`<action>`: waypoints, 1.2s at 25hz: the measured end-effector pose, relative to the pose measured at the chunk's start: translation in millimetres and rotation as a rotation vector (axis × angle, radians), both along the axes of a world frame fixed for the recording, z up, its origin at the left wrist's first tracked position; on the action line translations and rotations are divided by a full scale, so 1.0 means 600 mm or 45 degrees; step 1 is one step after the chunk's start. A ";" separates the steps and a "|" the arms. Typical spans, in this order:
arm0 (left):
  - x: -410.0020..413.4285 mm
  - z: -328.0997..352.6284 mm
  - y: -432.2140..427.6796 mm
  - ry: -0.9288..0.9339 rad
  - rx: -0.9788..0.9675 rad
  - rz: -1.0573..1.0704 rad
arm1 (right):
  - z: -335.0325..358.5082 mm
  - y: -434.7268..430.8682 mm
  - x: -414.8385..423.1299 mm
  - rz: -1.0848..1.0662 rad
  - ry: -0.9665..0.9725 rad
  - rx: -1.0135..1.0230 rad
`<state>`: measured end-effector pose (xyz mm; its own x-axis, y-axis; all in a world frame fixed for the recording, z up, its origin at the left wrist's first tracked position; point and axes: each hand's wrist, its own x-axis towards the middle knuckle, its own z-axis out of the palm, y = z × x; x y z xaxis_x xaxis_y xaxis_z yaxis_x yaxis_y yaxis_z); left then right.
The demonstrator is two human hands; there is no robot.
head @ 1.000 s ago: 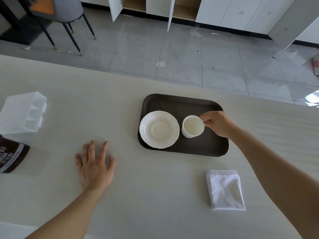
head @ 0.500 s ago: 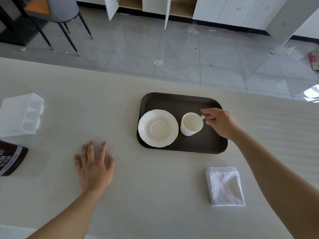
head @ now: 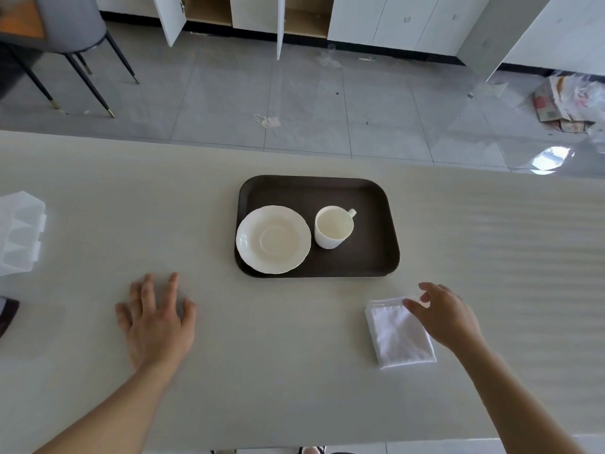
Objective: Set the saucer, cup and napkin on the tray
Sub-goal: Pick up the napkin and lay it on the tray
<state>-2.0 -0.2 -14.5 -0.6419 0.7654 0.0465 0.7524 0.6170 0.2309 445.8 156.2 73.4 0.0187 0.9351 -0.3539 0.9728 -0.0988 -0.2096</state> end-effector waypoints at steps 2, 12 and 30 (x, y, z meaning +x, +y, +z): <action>-0.002 -0.002 0.000 -0.005 -0.002 -0.006 | -0.010 -0.016 0.009 -0.066 -0.106 -0.108; -0.004 -0.006 0.000 0.007 -0.003 -0.017 | -0.015 -0.051 -0.030 -0.320 -0.028 -0.181; 0.004 0.007 0.000 -0.004 0.028 -0.018 | 0.091 0.058 -0.016 -0.814 1.251 0.179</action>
<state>0.2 -0.3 -10.5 -0.6313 0.7731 0.0614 0.7602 0.6011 0.2466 436.3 191.0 127.9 0.2750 0.8864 -0.3724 0.1698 -0.4260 -0.8886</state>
